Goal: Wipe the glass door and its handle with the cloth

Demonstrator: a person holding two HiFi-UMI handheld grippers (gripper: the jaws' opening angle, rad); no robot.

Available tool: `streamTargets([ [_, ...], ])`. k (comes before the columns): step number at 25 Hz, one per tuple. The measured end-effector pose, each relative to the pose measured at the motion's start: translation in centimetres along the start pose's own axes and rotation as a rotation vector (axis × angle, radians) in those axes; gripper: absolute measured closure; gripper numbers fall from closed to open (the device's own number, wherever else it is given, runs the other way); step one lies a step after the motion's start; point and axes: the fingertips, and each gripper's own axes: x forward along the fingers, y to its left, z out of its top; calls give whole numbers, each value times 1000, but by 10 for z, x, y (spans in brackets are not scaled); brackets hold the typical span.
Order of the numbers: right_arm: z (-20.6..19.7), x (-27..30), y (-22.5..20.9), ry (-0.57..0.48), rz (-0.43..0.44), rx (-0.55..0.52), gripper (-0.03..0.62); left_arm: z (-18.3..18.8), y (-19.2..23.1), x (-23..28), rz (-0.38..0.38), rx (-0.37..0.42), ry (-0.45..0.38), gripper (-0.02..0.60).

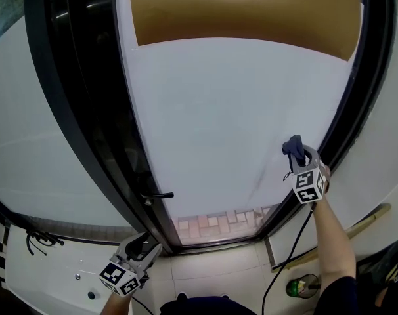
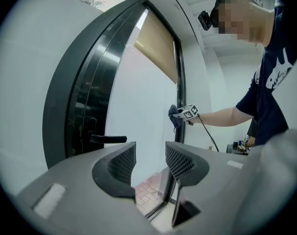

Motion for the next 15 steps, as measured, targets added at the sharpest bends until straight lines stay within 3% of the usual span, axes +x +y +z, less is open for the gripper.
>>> streamTargets([
  [4, 57, -22, 59, -144, 110, 16, 515, -3, 7, -6, 1, -4, -8, 396],
  [10, 143, -38, 165, -303, 346, 214, 514, -2, 17, -23, 19, -5, -15, 396],
  [15, 204, -57, 251, -397, 499, 223, 515, 1, 28, -45, 47, -9, -17, 396],
])
